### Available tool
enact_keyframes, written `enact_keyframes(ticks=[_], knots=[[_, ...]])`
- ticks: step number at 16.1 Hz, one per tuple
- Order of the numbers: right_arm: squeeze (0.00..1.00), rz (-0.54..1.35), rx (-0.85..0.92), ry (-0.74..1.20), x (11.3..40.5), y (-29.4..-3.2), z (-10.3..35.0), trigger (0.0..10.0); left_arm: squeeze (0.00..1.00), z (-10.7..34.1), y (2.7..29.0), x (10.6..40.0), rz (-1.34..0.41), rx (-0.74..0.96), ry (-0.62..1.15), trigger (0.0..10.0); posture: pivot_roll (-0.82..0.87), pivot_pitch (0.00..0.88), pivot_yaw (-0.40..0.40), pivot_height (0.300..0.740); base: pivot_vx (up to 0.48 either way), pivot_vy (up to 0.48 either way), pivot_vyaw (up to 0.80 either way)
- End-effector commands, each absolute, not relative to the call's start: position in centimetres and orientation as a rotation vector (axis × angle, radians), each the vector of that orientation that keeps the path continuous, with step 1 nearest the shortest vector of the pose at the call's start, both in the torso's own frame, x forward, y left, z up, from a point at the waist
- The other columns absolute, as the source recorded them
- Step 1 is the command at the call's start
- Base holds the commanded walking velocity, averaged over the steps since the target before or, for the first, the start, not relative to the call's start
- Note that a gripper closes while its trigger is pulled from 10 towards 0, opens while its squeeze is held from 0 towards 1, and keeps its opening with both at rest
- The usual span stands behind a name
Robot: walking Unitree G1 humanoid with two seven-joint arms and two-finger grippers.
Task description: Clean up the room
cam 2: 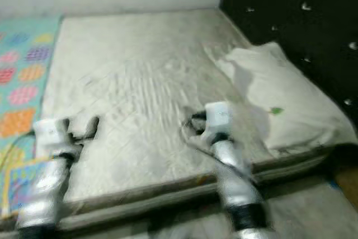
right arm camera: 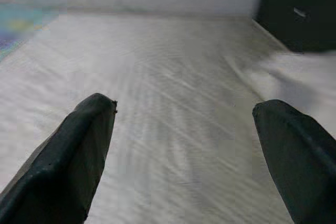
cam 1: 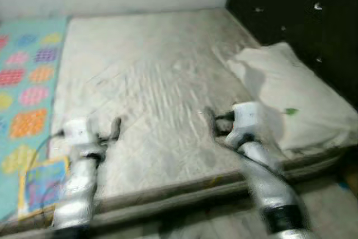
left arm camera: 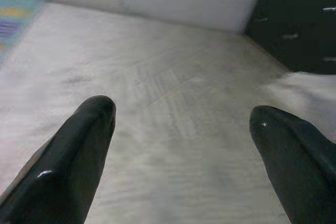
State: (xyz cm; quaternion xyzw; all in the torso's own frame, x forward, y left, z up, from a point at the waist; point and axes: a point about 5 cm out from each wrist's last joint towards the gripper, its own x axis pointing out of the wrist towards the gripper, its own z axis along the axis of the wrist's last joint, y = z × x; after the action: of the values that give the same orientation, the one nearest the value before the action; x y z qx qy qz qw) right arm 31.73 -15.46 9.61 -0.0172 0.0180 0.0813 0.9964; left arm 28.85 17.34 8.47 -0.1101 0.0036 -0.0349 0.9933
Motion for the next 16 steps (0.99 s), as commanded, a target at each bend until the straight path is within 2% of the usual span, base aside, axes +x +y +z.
enact_keyframes(ticks=[1, 5, 16], knots=[[0.00, 0.190, -0.015, 0.012, 31.98, -14.26, 10.23, 10.0, 0.00, 8.12, 18.73, 28.43, -0.030, -0.186, 0.027, 10.0, -0.10, 0.088, -0.034, 0.740, 0.000, 0.000, 0.00], [0.00, 0.194, -0.019, 0.011, 31.97, -14.21, 10.26, 10.0, 0.00, 8.04, 18.79, 28.49, -0.021, -0.206, 0.033, 10.0, -0.10, 0.088, -0.035, 0.740, 0.000, 0.000, 0.00], [0.00, 0.213, -0.032, 0.004, 31.89, -14.06, 10.38, 10.0, 0.00, 8.03, 18.62, 28.45, -0.017, -0.213, 0.038, 10.0, -0.10, 0.087, -0.039, 0.740, 0.000, 0.390, 0.00]])
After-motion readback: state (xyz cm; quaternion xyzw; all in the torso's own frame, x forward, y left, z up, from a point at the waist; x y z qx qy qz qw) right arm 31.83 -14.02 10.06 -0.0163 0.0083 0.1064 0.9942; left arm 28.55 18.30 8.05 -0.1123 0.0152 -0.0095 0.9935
